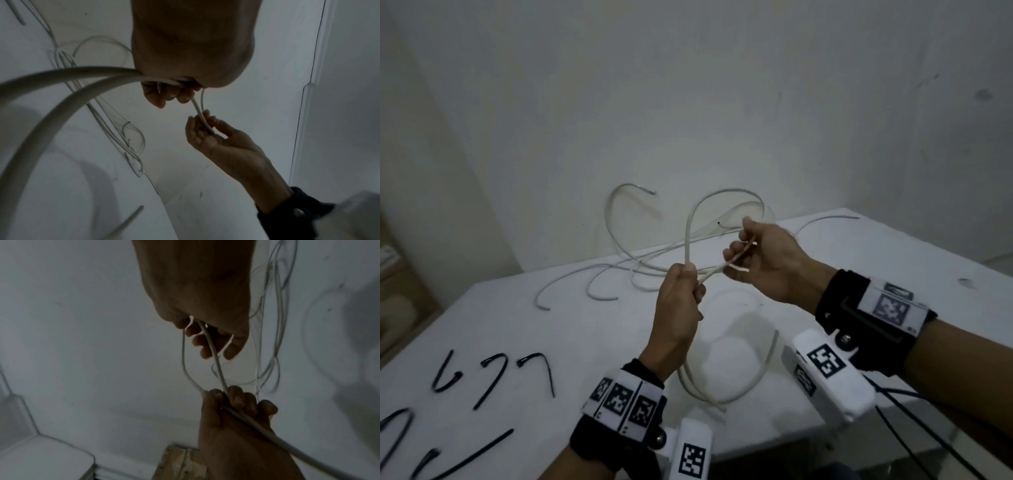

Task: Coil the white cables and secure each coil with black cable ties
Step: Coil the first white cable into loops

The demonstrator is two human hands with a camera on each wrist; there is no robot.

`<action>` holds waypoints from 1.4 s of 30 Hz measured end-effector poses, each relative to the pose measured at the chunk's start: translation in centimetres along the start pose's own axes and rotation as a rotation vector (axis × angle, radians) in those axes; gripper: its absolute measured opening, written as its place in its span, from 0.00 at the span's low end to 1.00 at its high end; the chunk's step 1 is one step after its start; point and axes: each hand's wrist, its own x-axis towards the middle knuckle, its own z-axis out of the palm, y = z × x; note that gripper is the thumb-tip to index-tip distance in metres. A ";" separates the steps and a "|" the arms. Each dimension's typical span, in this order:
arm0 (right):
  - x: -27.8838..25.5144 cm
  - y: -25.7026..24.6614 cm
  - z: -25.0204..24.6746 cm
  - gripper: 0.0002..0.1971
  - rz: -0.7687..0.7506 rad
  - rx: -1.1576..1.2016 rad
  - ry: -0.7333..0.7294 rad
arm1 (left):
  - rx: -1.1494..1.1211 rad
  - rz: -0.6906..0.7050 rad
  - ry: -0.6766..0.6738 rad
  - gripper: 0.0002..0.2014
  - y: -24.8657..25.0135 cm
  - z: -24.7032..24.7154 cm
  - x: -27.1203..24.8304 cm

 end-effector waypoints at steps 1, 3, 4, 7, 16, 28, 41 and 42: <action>-0.2 0.3 -0.3 0.17 0.048 -0.014 0.019 | 0.021 0.008 -0.004 0.16 -0.3 -0.3 0.0; -0.4 0.8 -0.5 0.15 0.108 0.058 0.073 | 0.058 0.029 -0.040 0.15 -0.9 -0.6 -0.2; -0.3 1.1 -0.3 0.14 0.108 0.121 0.112 | 0.074 0.031 -0.059 0.14 -1.0 -0.4 -0.5; 0.2 0.6 0.3 0.12 -0.028 0.174 0.162 | 0.091 -0.016 -0.032 0.14 -1.3 0.1 -0.9; 1.0 -2.5 -0.4 0.08 -0.482 -1.256 -0.153 | 0.718 0.252 0.218 0.36 -1.8 -4.9 2.6; 1.7 -0.4 -3.5 0.14 -0.460 -1.747 -0.231 | 0.385 0.007 -0.050 0.12 1.8 -6.2 5.9; -0.4 1.6 -0.9 0.14 -0.076 -0.377 -0.317 | 0.056 -0.099 0.031 0.11 1.9 -6.2 4.5; -0.6 2.6 -0.2 0.14 -0.056 -0.292 -0.314 | 0.056 -0.106 0.045 0.10 1.7 -5.9 4.3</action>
